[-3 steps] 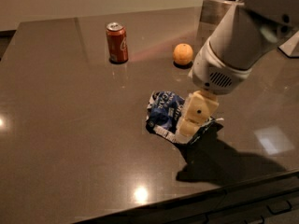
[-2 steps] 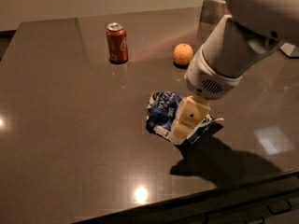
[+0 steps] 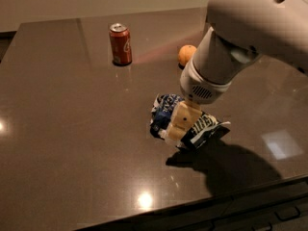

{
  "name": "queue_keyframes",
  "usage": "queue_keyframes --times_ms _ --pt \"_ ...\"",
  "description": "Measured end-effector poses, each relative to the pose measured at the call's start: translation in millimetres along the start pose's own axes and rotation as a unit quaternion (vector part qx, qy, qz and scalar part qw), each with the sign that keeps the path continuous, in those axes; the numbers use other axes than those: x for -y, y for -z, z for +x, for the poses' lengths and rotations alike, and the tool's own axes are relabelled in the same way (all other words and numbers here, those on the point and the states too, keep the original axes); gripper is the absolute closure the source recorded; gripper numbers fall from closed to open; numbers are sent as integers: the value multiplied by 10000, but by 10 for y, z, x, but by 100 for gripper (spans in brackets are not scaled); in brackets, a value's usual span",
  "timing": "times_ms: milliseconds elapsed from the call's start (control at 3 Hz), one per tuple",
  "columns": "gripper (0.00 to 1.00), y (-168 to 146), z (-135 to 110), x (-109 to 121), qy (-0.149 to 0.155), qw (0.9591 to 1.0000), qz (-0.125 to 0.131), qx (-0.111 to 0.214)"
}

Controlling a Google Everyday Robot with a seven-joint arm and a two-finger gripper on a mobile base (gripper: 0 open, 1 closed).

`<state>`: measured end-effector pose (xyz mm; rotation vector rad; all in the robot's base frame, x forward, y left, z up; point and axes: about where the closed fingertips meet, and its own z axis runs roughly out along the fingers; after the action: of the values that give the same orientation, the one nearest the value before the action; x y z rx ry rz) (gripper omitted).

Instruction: Move blue chip bag near coke can

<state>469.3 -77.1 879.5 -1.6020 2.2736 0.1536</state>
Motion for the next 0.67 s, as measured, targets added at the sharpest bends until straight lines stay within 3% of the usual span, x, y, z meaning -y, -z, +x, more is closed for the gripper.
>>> queue_keyframes --times_ms 667 --pt "49 -101 -42 81 -117 9999 -33 -58"
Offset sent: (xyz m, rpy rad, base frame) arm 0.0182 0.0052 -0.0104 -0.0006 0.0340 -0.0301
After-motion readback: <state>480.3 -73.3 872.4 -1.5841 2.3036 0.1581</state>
